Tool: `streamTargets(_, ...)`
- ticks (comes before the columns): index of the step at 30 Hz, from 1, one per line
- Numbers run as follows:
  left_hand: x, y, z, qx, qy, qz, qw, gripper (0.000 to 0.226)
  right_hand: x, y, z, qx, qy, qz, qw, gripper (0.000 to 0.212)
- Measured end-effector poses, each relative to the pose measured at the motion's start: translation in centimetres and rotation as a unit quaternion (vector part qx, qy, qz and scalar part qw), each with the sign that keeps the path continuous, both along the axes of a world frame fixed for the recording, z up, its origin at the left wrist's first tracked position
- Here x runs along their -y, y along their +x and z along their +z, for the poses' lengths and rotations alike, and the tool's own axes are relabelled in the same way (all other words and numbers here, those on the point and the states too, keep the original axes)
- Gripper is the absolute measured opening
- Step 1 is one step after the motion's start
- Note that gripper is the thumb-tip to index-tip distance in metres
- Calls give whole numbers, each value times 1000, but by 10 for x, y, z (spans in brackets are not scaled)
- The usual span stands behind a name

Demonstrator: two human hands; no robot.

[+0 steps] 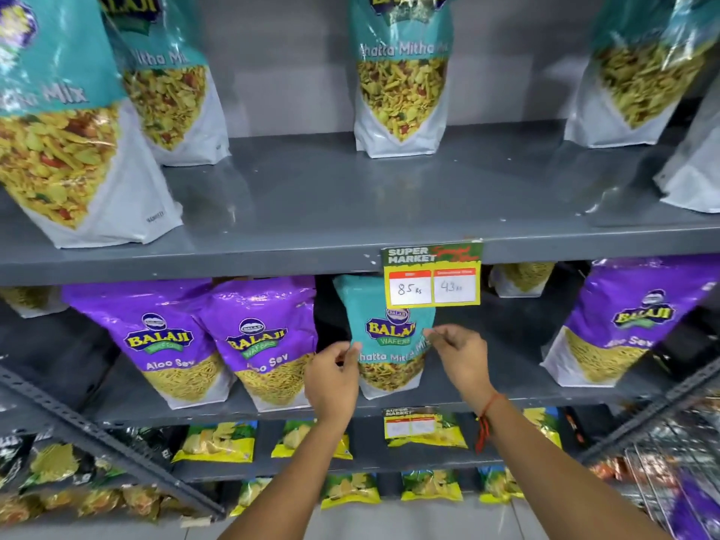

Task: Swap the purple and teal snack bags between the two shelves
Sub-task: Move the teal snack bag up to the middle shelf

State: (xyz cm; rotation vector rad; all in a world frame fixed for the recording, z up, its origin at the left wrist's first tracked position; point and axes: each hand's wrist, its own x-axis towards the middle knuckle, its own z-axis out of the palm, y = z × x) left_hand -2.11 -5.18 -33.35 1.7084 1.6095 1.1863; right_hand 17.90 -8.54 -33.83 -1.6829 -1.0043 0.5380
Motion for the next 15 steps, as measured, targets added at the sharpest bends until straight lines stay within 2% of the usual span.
streamTargets(4, 36, -13, -4, 13, 2, -15, 1000, 23, 43, -13, 4, 53, -3, -9, 999, 19)
streamTargets(9, 98, -40, 1, 60, -2, -16, 998, 20, 111, -37, 17, 49, 11, 9, 999, 19)
streamTargets(15, 144, -72, 63, 143, 114, -33, 983, 20, 160, -59, 79, 59, 100, 44, 992, 17)
